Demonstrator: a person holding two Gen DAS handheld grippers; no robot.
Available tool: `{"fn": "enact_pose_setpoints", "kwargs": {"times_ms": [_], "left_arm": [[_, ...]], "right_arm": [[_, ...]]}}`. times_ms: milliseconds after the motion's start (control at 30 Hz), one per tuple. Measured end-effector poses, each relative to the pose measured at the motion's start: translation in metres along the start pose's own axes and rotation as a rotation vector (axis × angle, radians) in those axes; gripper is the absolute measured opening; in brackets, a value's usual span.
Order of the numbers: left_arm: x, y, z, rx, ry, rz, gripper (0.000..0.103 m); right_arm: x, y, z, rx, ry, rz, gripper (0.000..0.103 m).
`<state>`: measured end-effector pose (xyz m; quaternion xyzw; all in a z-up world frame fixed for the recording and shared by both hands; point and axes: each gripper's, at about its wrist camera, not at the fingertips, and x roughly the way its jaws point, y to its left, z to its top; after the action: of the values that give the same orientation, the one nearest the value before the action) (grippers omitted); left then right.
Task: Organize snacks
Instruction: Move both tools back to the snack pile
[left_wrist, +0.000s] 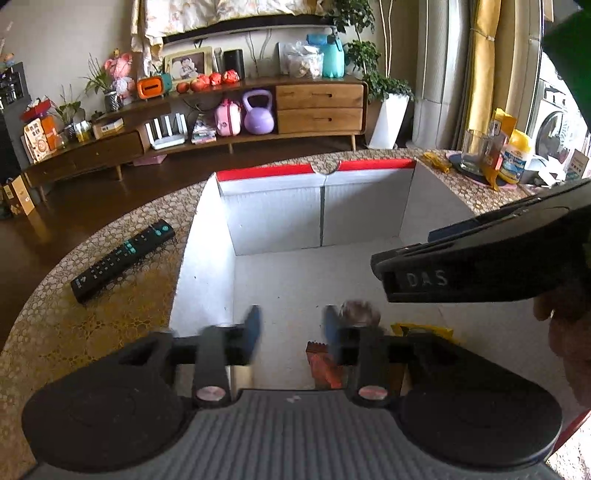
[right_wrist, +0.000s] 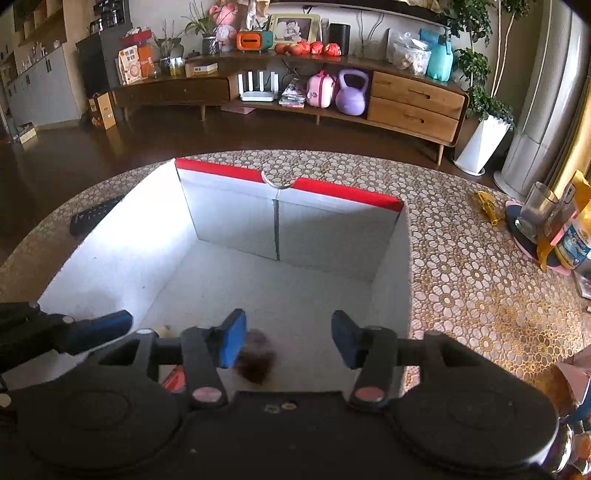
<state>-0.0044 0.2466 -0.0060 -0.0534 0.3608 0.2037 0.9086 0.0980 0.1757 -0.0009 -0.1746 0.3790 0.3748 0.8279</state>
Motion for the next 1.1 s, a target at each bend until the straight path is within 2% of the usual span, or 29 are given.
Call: {"fn": "enact_pose_setpoints", "kwargs": {"times_ms": [33, 67, 200, 367, 500, 600, 667, 733, 800, 933, 1100], "left_arm": [[-0.002, 0.000, 0.000, -0.003, -0.010, 0.004, 0.063], [-0.004, -0.001, 0.000, -0.005, -0.019, 0.009, 0.066], [-0.013, -0.005, 0.000, -0.005, -0.034, 0.005, 0.067], [-0.026, -0.014, -0.002, -0.008, -0.063, 0.013, 0.077], [-0.042, -0.021, -0.003, -0.026, -0.104, 0.007, 0.078], [-0.054, -0.028, -0.004, -0.032, -0.144, 0.009, 0.087], [-0.062, -0.034, -0.006, -0.044, -0.177, 0.003, 0.089], [-0.067, -0.041, -0.006, -0.050, -0.189, -0.021, 0.097], [-0.072, -0.048, -0.006, -0.058, -0.204, -0.045, 0.102], [-0.083, -0.064, -0.007, -0.057, -0.248, -0.077, 0.102], [-0.093, -0.092, -0.008, -0.007, -0.293, -0.115, 0.102]], "right_arm": [[-0.003, -0.001, 0.000, 0.004, -0.009, 0.005, 0.052], [-0.006, -0.003, -0.001, 0.007, -0.016, 0.008, 0.052], [-0.020, -0.008, -0.004, 0.020, -0.047, 0.016, 0.053], [-0.043, -0.016, -0.013, 0.040, -0.098, 0.023, 0.055], [-0.060, -0.022, -0.021, 0.062, -0.146, 0.020, 0.062], [-0.074, -0.029, -0.028, 0.080, -0.186, 0.017, 0.062], [-0.083, -0.034, -0.034, 0.098, -0.211, 0.022, 0.063], [-0.092, -0.039, -0.039, 0.115, -0.232, 0.022, 0.065], [-0.103, -0.047, -0.047, 0.138, -0.257, 0.016, 0.068], [-0.123, -0.062, -0.062, 0.180, -0.306, -0.006, 0.073], [-0.143, -0.085, -0.082, 0.242, -0.347, -0.037, 0.080]]}}
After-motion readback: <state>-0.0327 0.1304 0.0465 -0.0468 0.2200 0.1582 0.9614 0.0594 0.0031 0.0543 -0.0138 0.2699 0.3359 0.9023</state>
